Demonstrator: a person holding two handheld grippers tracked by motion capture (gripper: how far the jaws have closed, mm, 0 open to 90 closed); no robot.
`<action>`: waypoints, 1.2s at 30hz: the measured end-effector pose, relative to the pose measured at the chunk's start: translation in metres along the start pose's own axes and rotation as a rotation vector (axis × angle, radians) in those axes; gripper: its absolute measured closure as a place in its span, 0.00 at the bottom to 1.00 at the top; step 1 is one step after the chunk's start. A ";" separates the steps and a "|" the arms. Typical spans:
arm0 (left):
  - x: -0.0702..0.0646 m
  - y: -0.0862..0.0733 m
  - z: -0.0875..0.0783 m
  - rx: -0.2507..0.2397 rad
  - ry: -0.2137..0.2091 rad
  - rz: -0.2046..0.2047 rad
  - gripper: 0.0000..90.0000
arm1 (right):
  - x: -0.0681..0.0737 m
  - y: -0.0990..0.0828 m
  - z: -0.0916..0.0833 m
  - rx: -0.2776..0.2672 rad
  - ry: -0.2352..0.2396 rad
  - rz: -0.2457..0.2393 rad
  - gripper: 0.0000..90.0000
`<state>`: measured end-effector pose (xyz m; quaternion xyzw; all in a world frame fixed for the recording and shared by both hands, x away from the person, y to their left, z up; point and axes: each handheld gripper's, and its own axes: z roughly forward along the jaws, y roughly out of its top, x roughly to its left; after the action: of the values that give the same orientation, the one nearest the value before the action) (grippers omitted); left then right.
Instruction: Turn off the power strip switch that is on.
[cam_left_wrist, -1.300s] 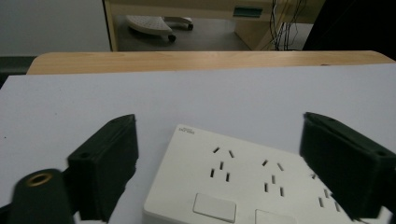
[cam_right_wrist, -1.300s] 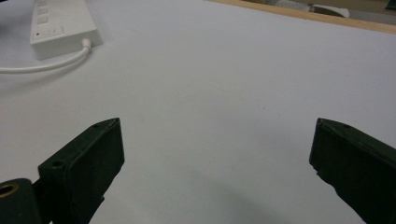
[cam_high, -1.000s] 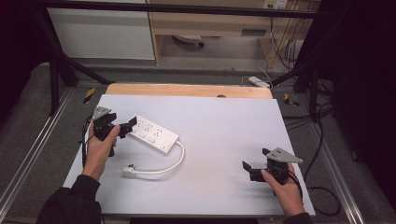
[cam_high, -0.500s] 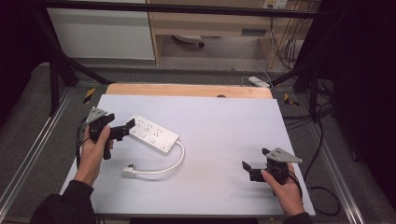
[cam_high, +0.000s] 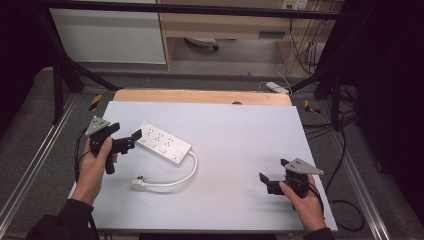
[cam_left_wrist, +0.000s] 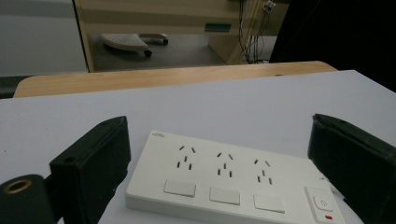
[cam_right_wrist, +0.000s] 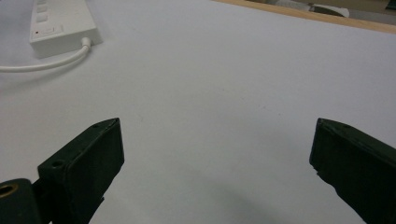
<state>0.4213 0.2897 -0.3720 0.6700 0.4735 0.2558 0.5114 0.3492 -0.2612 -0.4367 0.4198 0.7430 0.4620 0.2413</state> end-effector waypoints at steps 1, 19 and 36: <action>-0.001 0.000 -0.001 -0.004 -0.003 0.000 0.07 | 0.000 0.000 0.000 -0.001 0.000 0.000 0.04; -0.011 -0.007 -0.035 -0.019 -0.032 0.018 0.07 | 0.000 0.000 0.000 0.003 -0.001 -0.005 0.04; -0.032 -0.037 -0.057 0.014 -0.070 0.058 0.07 | 0.000 0.000 0.000 0.004 -0.001 -0.006 0.04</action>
<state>0.3464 0.2872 -0.3820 0.6955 0.4374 0.2435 0.5154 0.3491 -0.2611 -0.4372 0.4184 0.7452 0.4593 0.2422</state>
